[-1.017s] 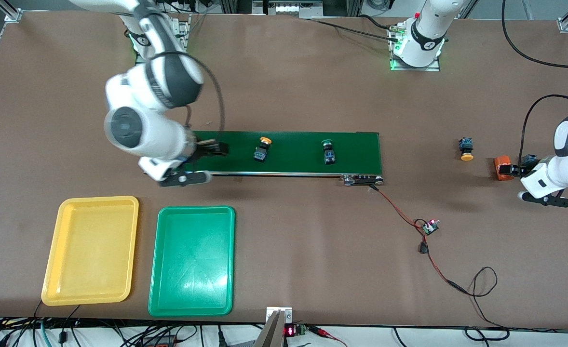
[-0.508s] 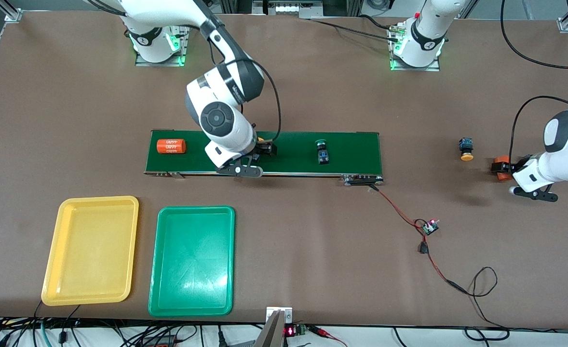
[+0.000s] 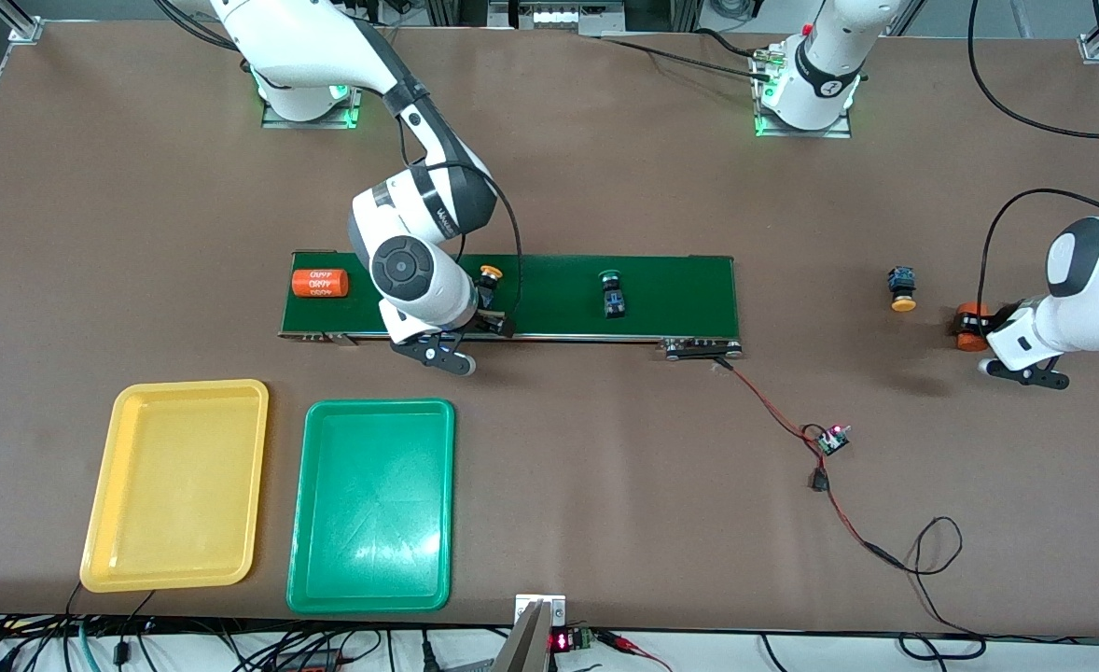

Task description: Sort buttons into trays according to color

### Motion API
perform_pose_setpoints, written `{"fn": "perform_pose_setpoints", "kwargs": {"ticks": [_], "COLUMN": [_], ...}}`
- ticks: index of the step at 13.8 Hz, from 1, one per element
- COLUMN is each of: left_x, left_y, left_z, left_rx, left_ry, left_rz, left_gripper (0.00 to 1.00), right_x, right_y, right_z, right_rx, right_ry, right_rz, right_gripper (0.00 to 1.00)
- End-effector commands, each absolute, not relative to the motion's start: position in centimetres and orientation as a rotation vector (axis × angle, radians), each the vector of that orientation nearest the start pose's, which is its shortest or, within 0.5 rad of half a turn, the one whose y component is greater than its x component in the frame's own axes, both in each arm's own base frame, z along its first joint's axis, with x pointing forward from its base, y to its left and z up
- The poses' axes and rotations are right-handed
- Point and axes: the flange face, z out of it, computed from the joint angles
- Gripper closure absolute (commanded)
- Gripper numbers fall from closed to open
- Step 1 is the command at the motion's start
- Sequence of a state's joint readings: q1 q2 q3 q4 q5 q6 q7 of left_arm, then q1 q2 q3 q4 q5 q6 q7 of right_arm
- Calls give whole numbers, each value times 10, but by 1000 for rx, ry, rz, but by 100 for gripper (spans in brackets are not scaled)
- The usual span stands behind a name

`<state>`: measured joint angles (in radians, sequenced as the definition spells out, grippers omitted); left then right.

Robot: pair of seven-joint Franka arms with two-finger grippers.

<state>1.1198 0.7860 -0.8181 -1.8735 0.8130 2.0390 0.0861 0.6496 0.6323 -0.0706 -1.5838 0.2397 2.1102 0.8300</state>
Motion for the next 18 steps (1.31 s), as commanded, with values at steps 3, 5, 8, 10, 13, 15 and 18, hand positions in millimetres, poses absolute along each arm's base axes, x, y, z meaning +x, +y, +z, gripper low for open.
{"fn": "perform_pose_setpoints", "kwargs": {"ticks": [3,5,8,10,13,15,18], "left_x": [579,588,606,619,625,622,614], "left_y": [200,177,130,83,-7,-65,-127], "left_z": [230,249,298,319,326,324,321], "left_rx": [-2996,-2986,-3098,-3122,-3127,-3103,-3141], "left_ry": [427,434,458,445,273,214,151], "left_rz": [487,504,487,519,567,566,603], "left_gripper": [83,85,93,95,95,95,95], "right_x": [541,539,538,537,533,531,536], "right_y": [393,389,382,373,359,356,351], "right_z": [251,256,263,255,242,236,246], "right_rx": [-3063,-3073,-3079,-3089,-3106,-3111,-3101], "right_ry": [605,601,594,595,556,546,559], "right_rz": [351,378,404,429,470,476,479], "right_gripper": [0,0,17,27,20,31,75]}}
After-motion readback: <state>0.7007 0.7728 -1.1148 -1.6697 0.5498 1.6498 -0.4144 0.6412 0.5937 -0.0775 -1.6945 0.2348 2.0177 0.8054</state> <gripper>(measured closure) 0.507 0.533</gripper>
